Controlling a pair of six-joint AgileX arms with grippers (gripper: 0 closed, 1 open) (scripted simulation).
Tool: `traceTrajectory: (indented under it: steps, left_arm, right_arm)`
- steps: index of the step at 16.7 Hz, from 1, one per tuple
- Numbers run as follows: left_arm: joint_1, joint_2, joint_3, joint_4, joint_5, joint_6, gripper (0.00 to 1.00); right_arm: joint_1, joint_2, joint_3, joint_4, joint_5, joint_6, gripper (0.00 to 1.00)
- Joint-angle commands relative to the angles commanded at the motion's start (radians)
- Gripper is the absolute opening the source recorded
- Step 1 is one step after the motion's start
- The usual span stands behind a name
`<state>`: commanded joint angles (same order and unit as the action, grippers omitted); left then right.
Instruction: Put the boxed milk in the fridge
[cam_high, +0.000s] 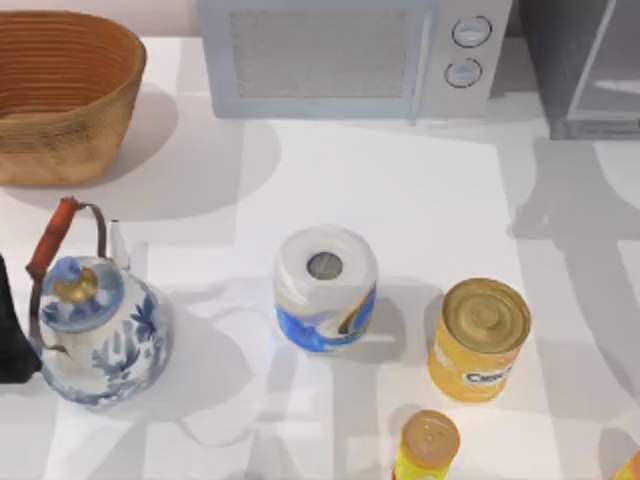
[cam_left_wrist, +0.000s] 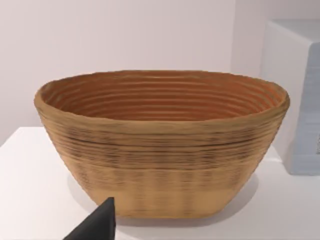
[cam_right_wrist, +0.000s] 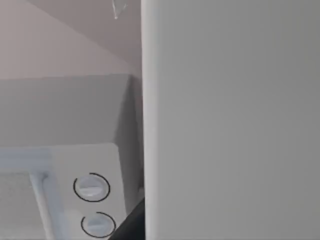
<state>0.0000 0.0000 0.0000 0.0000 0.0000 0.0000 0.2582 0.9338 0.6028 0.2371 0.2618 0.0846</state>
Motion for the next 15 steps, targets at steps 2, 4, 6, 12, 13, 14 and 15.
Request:
traceTrajectory:
  steps: [2, 4, 6, 12, 13, 14, 15]
  left_arm:
    - [0.0, 0.0, 0.0, 0.0, 0.0, 0.0, 1.0]
    - [0.0, 0.0, 0.0, 0.0, 0.0, 0.0, 1.0]
    - [0.0, 0.0, 0.0, 0.0, 0.0, 0.0, 1.0]
    - [0.0, 0.0, 0.0, 0.0, 0.0, 0.0, 1.0]
    - [0.0, 0.0, 0.0, 0.0, 0.0, 0.0, 1.0]
    - [0.0, 0.0, 0.0, 0.0, 0.0, 0.0, 1.0]
    - [0.0, 0.0, 0.0, 0.0, 0.0, 0.0, 1.0]
  right_arm:
    - [-0.053, -0.216, -0.125, -0.051, -0.053, -0.01, 0.0]
    - [-0.105, -0.423, -0.251, -0.104, -0.106, -0.025, 0.0]
    - [-0.153, -0.607, -0.368, -0.151, -0.157, -0.042, 0.0]
    - [-0.251, -0.916, -0.589, -0.233, -0.256, -0.082, 0.0]
    - [-0.257, -0.93, -0.6, -0.236, -0.261, -0.084, 0.0]
    - [-0.258, -0.934, -0.603, -0.237, -0.262, -0.085, 0.0]
    - [-0.258, -0.934, -0.603, -0.237, -0.262, -0.085, 0.0]
